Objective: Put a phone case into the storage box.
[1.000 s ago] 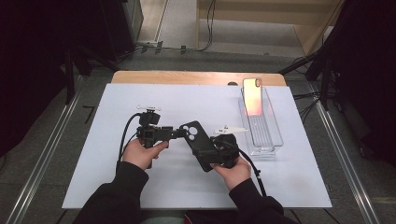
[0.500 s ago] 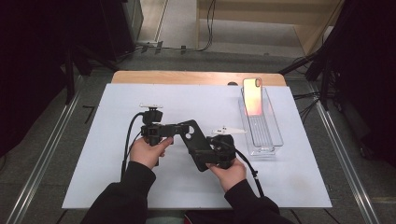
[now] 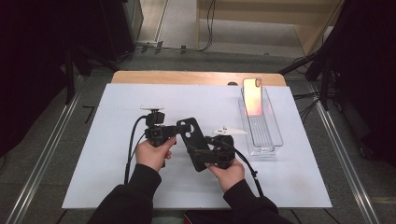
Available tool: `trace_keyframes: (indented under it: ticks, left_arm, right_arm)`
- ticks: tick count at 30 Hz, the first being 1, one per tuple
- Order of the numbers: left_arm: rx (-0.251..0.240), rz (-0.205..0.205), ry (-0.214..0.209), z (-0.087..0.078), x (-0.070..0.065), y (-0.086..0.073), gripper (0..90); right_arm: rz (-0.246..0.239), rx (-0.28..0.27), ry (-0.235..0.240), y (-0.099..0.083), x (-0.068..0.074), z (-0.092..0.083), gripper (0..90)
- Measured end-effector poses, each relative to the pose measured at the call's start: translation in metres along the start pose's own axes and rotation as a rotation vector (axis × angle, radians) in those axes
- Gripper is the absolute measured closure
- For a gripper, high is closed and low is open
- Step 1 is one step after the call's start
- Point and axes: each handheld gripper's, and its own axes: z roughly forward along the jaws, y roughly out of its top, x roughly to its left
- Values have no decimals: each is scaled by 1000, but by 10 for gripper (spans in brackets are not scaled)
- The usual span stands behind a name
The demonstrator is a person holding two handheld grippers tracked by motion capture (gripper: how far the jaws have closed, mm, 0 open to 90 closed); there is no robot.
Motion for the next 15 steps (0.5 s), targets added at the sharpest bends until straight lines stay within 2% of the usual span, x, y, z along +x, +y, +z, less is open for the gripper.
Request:
trace_keyframes:
  ticks: [4,9,12,15]
  left_arm:
    - [5,-20,-53,-2,1,0,751]
    - [0,-31,-80,-3,-1,0,772]
    - [-1,-39,-96,-5,-1,1,773]
    - [-17,-19,-94,-10,-4,1,777]
  right_arm:
    - [-17,3,-1,-1,0,3,122]
    - [-49,-5,-7,-1,1,3,115]
    - [-61,-9,11,0,0,2,109]
    - [-112,2,49,1,-1,1,84]
